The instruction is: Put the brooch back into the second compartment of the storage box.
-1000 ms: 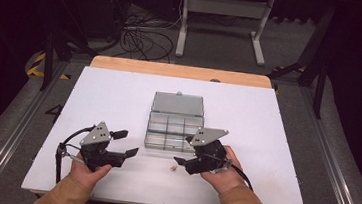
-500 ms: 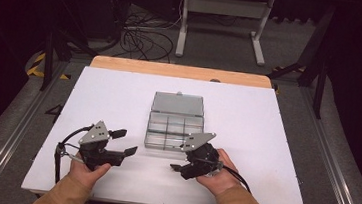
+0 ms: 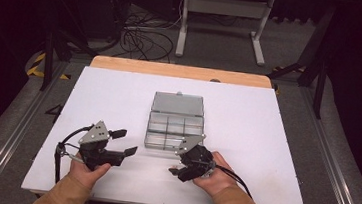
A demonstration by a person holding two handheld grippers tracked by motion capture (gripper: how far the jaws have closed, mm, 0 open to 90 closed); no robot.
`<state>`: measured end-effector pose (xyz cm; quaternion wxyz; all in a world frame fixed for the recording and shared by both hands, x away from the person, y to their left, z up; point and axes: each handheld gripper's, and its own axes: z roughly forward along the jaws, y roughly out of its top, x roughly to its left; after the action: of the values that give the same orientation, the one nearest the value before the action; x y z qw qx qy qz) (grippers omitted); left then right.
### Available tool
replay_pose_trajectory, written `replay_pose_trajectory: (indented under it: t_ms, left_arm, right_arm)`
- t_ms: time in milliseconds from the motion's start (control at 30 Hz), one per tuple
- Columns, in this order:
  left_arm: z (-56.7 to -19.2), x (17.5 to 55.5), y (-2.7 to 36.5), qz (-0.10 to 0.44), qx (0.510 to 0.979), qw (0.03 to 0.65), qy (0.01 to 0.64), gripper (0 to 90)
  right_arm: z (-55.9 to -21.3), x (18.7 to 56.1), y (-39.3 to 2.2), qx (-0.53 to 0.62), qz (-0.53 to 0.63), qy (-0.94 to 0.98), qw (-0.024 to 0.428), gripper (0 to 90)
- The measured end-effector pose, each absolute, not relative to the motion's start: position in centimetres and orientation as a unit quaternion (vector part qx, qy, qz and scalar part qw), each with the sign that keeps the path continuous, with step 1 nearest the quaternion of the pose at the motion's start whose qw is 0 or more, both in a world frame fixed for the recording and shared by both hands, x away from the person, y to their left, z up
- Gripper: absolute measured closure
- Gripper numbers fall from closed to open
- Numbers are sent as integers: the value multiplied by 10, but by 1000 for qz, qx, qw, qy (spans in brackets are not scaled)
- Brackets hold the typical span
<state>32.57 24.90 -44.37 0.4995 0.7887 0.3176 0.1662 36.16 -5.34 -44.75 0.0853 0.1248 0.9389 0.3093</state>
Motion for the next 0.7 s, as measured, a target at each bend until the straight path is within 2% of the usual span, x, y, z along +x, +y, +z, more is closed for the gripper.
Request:
replay_pose_trajectory:
  t_ms: [467, 700]
  left_arm:
    - [-444, 326, 249, 166, 790, 499, 316, 294]
    - [-444, 327, 249, 167, 790, 498, 316, 294]
  right_arm:
    - [-461, 362, -43, 114, 279, 950, 78, 501]
    - [-465, 362, -39, 111, 269, 952, 89, 557]
